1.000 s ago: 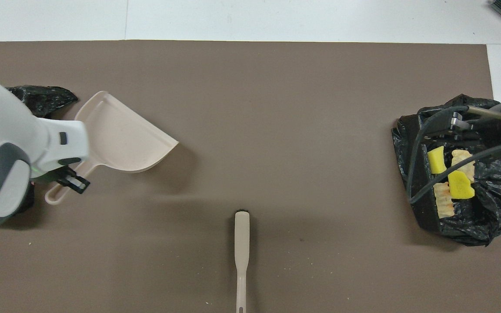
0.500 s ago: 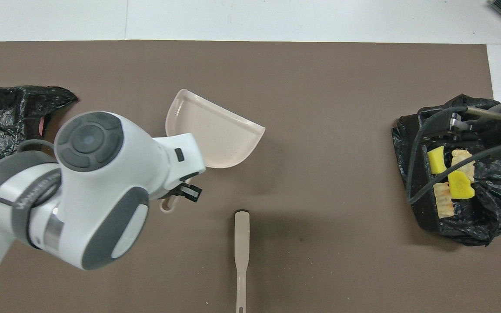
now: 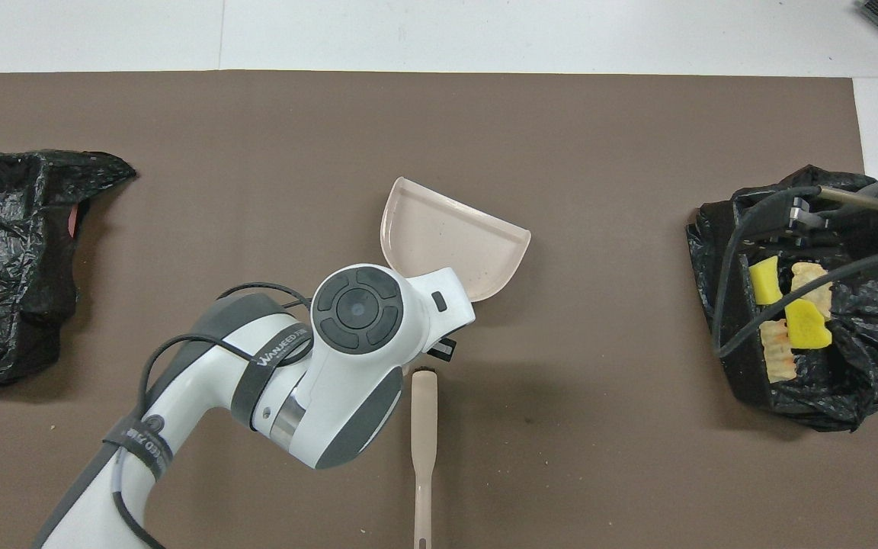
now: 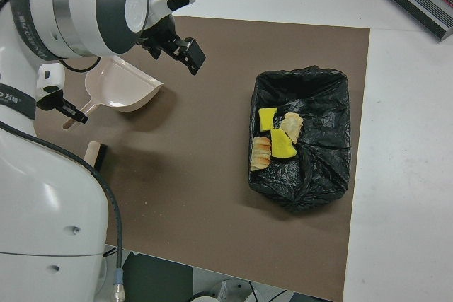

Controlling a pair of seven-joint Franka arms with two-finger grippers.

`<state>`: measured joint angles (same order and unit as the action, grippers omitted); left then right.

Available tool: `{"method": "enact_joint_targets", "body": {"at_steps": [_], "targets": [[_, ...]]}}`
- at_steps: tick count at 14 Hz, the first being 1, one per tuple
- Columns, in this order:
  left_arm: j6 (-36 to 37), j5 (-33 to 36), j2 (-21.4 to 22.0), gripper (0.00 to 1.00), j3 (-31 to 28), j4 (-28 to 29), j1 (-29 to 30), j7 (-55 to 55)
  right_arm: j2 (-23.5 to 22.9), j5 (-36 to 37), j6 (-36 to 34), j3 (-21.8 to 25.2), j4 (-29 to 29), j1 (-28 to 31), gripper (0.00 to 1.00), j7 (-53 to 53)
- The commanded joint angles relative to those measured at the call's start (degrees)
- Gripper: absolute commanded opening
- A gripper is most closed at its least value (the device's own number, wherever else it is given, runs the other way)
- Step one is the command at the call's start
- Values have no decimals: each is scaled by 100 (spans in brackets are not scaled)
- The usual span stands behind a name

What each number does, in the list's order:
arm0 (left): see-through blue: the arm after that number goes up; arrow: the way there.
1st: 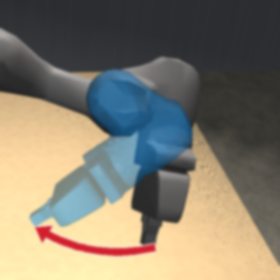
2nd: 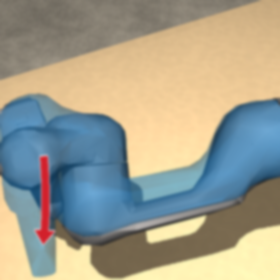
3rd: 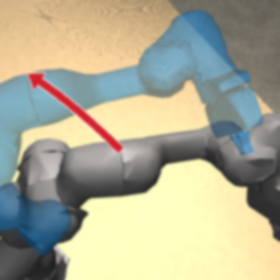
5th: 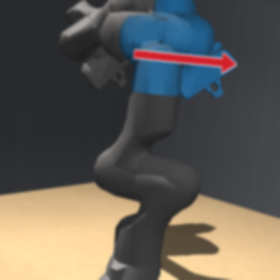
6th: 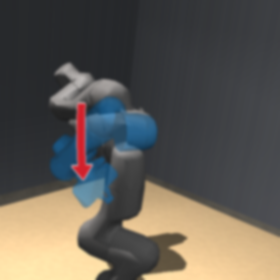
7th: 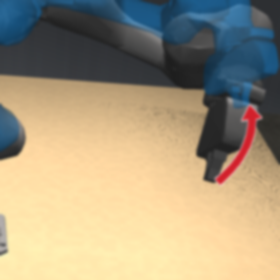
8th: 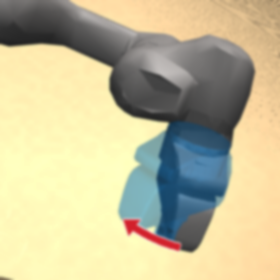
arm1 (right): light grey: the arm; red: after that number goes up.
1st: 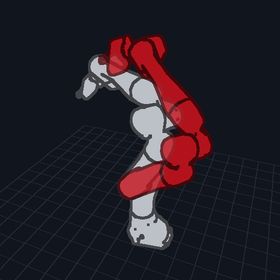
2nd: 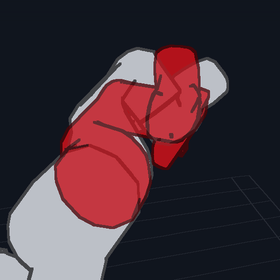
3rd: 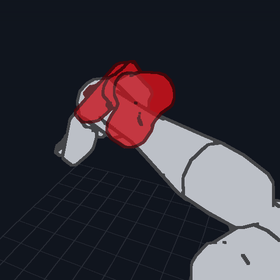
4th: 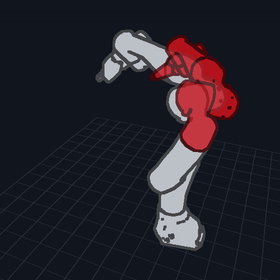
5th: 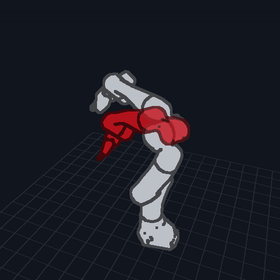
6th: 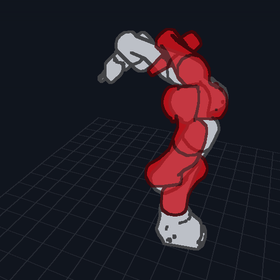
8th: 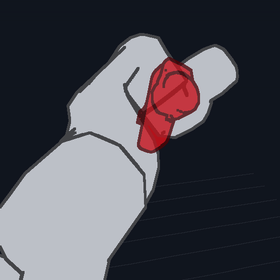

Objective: Sweep and dump trash in bin
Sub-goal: 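Bring the empty dustpan back to the table center with the left gripper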

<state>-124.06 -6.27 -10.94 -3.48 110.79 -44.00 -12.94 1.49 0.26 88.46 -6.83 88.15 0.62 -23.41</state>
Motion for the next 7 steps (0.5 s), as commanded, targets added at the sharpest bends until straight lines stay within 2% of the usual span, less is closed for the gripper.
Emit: {"method": "enact_joint_targets", "body": {"at_steps": [1,3,4,7], "targets": [[-504,-93,75,0,-109,416,-179,-191,9,-131,13,7,0,44,100,170],[-540,-119,84,0,-109,505,-136,-322,9,-122,22,7,0,43,100,196],[-531,-128,75,99,-109,479,-118,-454,17,-105,22,7,0,43,100,283],[-427,-129,145,100,-144,338,-22,-376,9,-105,13,7,0,43,100,539]]}}
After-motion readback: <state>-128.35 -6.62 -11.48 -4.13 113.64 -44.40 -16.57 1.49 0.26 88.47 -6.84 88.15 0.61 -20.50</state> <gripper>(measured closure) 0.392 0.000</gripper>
